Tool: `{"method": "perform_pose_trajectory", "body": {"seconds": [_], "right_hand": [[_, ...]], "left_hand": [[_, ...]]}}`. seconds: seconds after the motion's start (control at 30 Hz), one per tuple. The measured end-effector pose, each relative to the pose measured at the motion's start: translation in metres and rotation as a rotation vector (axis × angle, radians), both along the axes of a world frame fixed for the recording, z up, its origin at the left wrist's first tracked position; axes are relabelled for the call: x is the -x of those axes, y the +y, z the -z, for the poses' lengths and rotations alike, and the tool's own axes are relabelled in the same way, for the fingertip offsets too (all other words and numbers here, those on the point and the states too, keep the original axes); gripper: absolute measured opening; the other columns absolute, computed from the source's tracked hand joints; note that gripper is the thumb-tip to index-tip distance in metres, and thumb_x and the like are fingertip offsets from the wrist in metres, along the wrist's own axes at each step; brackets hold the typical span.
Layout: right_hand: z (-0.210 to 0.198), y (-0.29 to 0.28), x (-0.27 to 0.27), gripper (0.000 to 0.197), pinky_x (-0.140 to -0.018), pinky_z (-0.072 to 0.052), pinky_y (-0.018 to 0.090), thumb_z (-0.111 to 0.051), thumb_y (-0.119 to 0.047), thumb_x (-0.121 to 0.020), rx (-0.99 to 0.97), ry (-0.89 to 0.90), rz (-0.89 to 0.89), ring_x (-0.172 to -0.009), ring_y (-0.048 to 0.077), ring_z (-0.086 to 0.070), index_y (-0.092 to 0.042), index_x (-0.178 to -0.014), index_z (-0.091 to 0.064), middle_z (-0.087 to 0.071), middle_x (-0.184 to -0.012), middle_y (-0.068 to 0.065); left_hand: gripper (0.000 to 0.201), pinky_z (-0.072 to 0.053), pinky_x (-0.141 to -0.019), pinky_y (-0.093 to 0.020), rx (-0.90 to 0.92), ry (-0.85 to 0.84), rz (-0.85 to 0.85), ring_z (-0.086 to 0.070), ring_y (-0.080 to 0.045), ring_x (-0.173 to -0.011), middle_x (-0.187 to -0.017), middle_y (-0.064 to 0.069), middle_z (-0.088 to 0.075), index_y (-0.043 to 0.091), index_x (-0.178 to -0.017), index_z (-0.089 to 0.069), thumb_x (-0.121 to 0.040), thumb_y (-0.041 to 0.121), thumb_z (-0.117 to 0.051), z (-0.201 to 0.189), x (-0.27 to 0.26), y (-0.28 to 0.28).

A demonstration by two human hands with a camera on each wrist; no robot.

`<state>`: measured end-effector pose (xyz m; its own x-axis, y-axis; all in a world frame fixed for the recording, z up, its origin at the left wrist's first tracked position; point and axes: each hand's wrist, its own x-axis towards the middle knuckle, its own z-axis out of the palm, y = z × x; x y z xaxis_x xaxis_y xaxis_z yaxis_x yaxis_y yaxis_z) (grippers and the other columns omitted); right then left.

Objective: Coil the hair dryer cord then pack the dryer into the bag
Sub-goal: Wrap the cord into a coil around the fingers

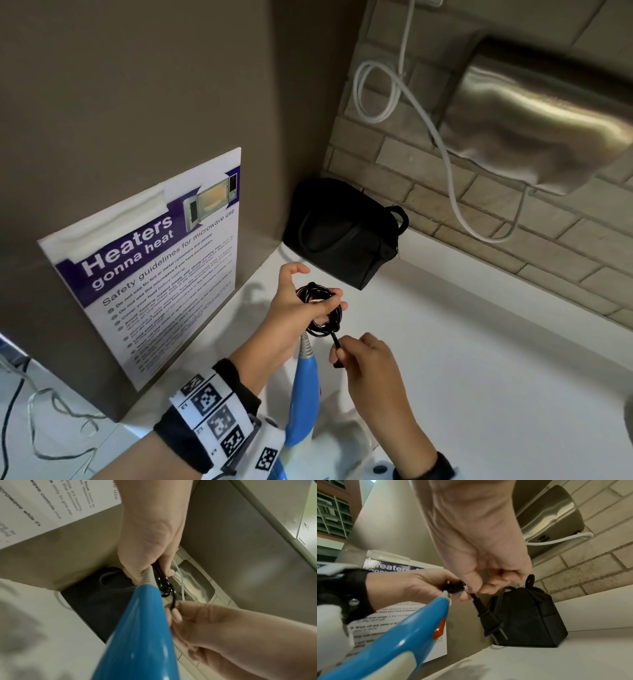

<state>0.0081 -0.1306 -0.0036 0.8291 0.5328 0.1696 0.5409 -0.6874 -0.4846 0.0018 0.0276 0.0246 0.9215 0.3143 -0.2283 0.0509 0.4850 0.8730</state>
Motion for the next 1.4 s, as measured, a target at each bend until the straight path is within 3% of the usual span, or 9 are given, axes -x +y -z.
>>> {"method": "perform_pose_trajectory", "body": {"seconds": [0.13, 0.23, 0.43, 0.57, 0.8, 0.93, 1.07, 1.17, 1.4], "right_hand": [[-0.005, 0.008, -0.004, 0.033, -0.069, -0.049, 0.021, -0.037, -0.020, -0.102, -0.234, 0.502, 0.009, -0.065, 0.006, -0.061, -0.026, -0.084, -0.063, -0.068, -0.072, -0.002], [-0.014, 0.018, -0.008, 0.036, -0.073, -0.058, 0.026, -0.032, -0.018, -0.104, -0.484, 0.793, 0.130, -0.074, 0.019, -0.068, -0.010, -0.095, -0.066, -0.072, -0.083, 0.013], [-0.021, 0.020, -0.021, 0.017, -0.076, -0.058, 0.025, -0.052, 0.006, -0.092, -0.792, 1.003, 0.204, -0.087, 0.025, -0.071, 0.008, -0.109, -0.054, -0.069, -0.095, 0.023], [-0.018, 0.023, -0.020, 0.030, -0.075, -0.058, 0.027, -0.048, 0.016, -0.086, -0.763, 0.893, 0.201, -0.089, 0.031, -0.070, -0.004, -0.108, -0.051, -0.068, -0.087, 0.018], [-0.019, 0.022, -0.018, 0.031, -0.069, -0.056, 0.026, -0.049, 0.013, -0.085, -0.515, 0.607, 0.065, -0.074, 0.024, -0.069, -0.006, -0.096, -0.071, -0.073, -0.082, 0.013], [-0.026, 0.017, -0.016, 0.035, -0.068, -0.051, 0.020, -0.044, 0.009, -0.087, -0.370, 0.535, 0.009, -0.075, 0.016, -0.067, -0.011, -0.096, -0.072, -0.073, -0.087, 0.009], [-0.041, 0.010, -0.014, 0.037, -0.076, -0.049, 0.017, -0.044, 0.002, -0.091, -0.421, 0.753, -0.075, -0.081, 0.002, -0.061, -0.018, -0.109, -0.069, -0.071, -0.095, -0.003], [-0.045, 0.010, -0.012, 0.021, -0.076, -0.048, 0.015, -0.053, -0.024, -0.097, -0.472, 0.770, -0.076, -0.080, -0.002, -0.059, -0.024, -0.112, -0.067, -0.071, -0.097, -0.007], [-0.036, 0.024, -0.011, 0.030, -0.053, -0.039, 0.010, -0.047, -0.025, -0.099, -0.443, 0.423, 0.118, -0.050, -0.002, -0.052, -0.016, -0.073, -0.058, -0.058, -0.062, -0.004]], "left_hand": [[0.027, -0.058, -0.079, -0.034, -0.042, -0.053, 0.023, -0.073, -0.031, -0.087, -0.100, -0.017, -0.072, 0.013, -0.093, -0.051, -0.082, -0.008, -0.065, 0.001, 0.002, 0.001], [0.026, -0.057, -0.080, -0.036, -0.065, -0.079, 0.050, -0.072, -0.032, -0.091, -0.095, -0.014, -0.075, 0.010, -0.088, -0.055, -0.078, -0.011, -0.067, 0.000, 0.005, -0.004], [0.025, -0.055, -0.078, -0.027, -0.119, -0.092, 0.045, -0.072, -0.021, -0.090, -0.092, -0.009, -0.077, 0.011, -0.084, -0.059, -0.076, -0.011, -0.067, 0.003, 0.005, -0.009], [0.031, -0.050, -0.063, -0.011, -0.244, -0.003, -0.075, -0.067, -0.014, -0.086, -0.091, 0.000, -0.070, 0.017, -0.094, -0.058, -0.073, 0.004, -0.077, 0.011, 0.003, -0.013], [0.034, -0.047, -0.073, -0.017, -0.405, 0.070, -0.087, -0.060, -0.022, -0.104, -0.115, -0.008, -0.058, 0.016, -0.114, -0.051, -0.085, 0.023, -0.067, 0.028, -0.002, -0.013], [0.017, -0.052, -0.078, -0.024, -0.458, -0.002, -0.041, -0.063, -0.017, -0.092, -0.096, -0.002, -0.065, 0.016, -0.101, -0.054, -0.088, 0.021, -0.064, 0.023, 0.001, -0.010], [0.016, -0.050, -0.071, -0.022, -0.528, -0.053, -0.055, -0.060, -0.011, -0.078, -0.079, 0.005, -0.062, 0.025, -0.079, -0.053, -0.086, 0.020, -0.066, 0.023, 0.001, -0.005], [0.018, -0.052, -0.073, -0.030, -0.526, -0.056, -0.055, -0.059, -0.012, -0.075, -0.076, 0.006, -0.060, 0.022, -0.078, -0.052, -0.085, 0.022, -0.068, 0.023, 0.000, -0.005], [0.034, -0.056, -0.081, -0.028, -0.287, 0.027, -0.003, -0.069, -0.019, -0.094, -0.101, -0.007, -0.070, 0.013, -0.107, -0.058, -0.081, 0.031, -0.072, 0.020, 0.000, -0.001]]}}
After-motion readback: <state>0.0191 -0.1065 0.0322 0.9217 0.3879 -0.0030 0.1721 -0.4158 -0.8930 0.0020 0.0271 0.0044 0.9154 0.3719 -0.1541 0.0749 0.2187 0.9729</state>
